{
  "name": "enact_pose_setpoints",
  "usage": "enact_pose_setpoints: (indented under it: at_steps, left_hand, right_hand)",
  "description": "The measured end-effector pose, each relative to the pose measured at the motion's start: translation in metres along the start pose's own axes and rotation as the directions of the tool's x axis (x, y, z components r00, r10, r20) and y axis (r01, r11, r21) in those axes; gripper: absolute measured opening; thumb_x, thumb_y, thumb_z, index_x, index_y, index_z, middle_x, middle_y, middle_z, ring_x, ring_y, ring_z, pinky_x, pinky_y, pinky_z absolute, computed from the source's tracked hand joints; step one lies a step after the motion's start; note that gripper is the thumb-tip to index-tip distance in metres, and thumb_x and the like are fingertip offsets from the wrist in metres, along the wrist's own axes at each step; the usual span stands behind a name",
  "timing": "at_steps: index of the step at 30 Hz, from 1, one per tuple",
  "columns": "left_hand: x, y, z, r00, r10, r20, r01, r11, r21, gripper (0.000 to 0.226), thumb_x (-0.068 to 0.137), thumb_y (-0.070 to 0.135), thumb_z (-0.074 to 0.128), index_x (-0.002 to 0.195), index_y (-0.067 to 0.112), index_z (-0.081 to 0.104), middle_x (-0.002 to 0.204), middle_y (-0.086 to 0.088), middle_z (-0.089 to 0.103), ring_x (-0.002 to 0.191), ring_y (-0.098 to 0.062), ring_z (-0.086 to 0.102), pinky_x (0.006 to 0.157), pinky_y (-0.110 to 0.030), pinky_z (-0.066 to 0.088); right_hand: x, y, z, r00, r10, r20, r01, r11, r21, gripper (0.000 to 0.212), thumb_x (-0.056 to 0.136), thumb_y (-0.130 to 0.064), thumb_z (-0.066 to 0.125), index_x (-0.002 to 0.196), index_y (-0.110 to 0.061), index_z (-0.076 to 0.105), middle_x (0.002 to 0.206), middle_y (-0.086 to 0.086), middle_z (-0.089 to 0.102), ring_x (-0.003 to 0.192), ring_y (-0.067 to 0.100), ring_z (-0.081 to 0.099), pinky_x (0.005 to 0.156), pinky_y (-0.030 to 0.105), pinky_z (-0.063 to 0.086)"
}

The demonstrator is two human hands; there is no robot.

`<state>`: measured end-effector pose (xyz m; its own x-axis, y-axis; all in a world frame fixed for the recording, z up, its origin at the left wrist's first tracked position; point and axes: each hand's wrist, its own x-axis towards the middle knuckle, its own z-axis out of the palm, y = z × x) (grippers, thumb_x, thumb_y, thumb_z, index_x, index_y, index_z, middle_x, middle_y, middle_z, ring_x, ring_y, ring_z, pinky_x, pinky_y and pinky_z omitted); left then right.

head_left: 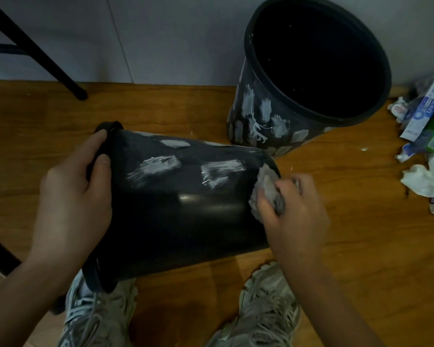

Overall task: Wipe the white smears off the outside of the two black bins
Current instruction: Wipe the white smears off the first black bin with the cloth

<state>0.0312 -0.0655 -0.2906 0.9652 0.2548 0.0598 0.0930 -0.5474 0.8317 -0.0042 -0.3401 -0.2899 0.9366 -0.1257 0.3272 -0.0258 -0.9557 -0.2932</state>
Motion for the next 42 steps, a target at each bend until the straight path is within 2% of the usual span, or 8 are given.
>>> enact_pose_setpoints:
  at_steps: [5, 9, 13, 16, 26, 32, 37, 42]
  left_hand:
    - [-0.007, 0.010, -0.004, 0.999, 0.031, 0.034, -0.030, 0.999, -0.036, 0.037, 0.102, 0.019, 0.040, 0.139, 0.022, 0.049, 0.110, 0.034, 0.049, 0.094, 0.030, 0.046, 0.076, 0.009, 0.031]
    - [-0.004, 0.002, -0.002, 1.000, 0.017, 0.012, -0.017, 0.999, -0.035, 0.039, 0.101, 0.030, 0.038, 0.139, 0.027, 0.047, 0.119, 0.029, 0.053, 0.105, 0.025, 0.046, 0.083, 0.007, 0.032]
    - [-0.004, -0.001, 0.000, 1.000, 0.002, -0.002, -0.002, 0.999, -0.033, 0.038, 0.102, 0.029, 0.038, 0.139, 0.033, 0.045, 0.107, 0.049, 0.046, 0.104, 0.025, 0.046, 0.081, 0.007, 0.032]
    - [-0.007, 0.002, -0.001, 1.000, 0.011, -0.007, -0.011, 1.000, -0.026, 0.038, 0.102, 0.026, 0.039, 0.139, 0.027, 0.046, 0.111, 0.040, 0.046, 0.102, 0.026, 0.046, 0.079, 0.008, 0.032]
    - [-0.010, 0.026, -0.006, 1.000, -0.019, 0.017, 0.019, 1.000, 0.006, 0.038, 0.102, 0.016, 0.041, 0.140, 0.016, 0.047, 0.114, 0.012, 0.050, 0.081, 0.024, 0.047, 0.069, 0.011, 0.030]
    - [-0.012, 0.030, -0.009, 0.998, -0.040, 0.054, 0.040, 0.999, 0.005, 0.038, 0.101, 0.014, 0.042, 0.139, 0.014, 0.048, 0.098, 0.034, 0.042, 0.081, 0.035, 0.043, 0.067, 0.010, 0.031]
    - [-0.015, 0.035, -0.006, 0.999, -0.039, 0.037, 0.039, 0.999, 0.006, 0.038, 0.102, 0.013, 0.041, 0.139, 0.014, 0.048, 0.093, 0.033, 0.042, 0.075, 0.035, 0.044, 0.064, 0.009, 0.031]
    - [-0.011, 0.032, -0.005, 0.999, -0.046, 0.027, 0.047, 0.998, -0.039, 0.038, 0.101, 0.011, 0.042, 0.138, 0.010, 0.049, 0.094, 0.032, 0.044, 0.077, 0.034, 0.046, 0.065, 0.009, 0.032]
  right_hand:
    - [0.010, 0.005, 0.000, 1.000, 0.009, 0.029, -0.008, 0.999, -0.034, 0.031, 0.088, -0.038, 0.051, 0.092, -0.011, 0.066, 0.098, 0.006, 0.059, 0.076, 0.010, 0.044, 0.056, 0.012, 0.024]
    - [0.038, 0.006, 0.007, 0.995, 0.056, 0.086, -0.049, 0.995, -0.083, 0.028, 0.091, -0.034, 0.055, 0.101, -0.011, 0.066, 0.101, 0.008, 0.057, 0.081, 0.017, 0.051, 0.059, 0.022, 0.028]
    - [0.007, -0.003, 0.000, 0.998, -0.013, 0.056, 0.014, 1.000, -0.012, 0.028, 0.089, -0.034, 0.052, 0.095, -0.011, 0.065, 0.101, 0.008, 0.057, 0.081, 0.012, 0.047, 0.060, 0.011, 0.024]
    - [-0.005, -0.001, -0.002, 0.994, -0.094, 0.047, 0.093, 0.995, 0.029, 0.027, 0.088, -0.034, 0.055, 0.093, -0.010, 0.067, 0.101, 0.009, 0.059, 0.079, 0.012, 0.048, 0.056, 0.014, 0.026]
    - [0.049, 0.009, 0.006, 0.983, 0.051, 0.179, -0.035, 0.995, -0.092, 0.035, 0.093, -0.044, 0.046, 0.104, -0.016, 0.066, 0.107, 0.005, 0.057, 0.084, 0.017, 0.053, 0.064, 0.026, 0.035]
    - [0.044, 0.008, -0.003, 0.979, -0.028, 0.201, 0.031, 0.999, -0.012, 0.031, 0.092, -0.042, 0.050, 0.095, -0.016, 0.067, 0.098, 0.001, 0.054, 0.080, 0.016, 0.053, 0.059, 0.026, 0.032]
    - [0.082, -0.001, 0.012, 0.943, -0.019, 0.333, 0.033, 0.999, -0.036, 0.019, 0.095, -0.039, 0.053, 0.085, -0.023, 0.058, 0.094, -0.003, 0.048, 0.079, 0.013, 0.048, 0.055, 0.022, 0.023]
    - [0.050, 0.003, 0.002, 0.963, -0.112, 0.247, 0.103, 0.994, 0.046, 0.026, 0.091, -0.035, 0.053, 0.097, -0.015, 0.067, 0.103, 0.002, 0.054, 0.087, 0.017, 0.055, 0.065, 0.027, 0.039]
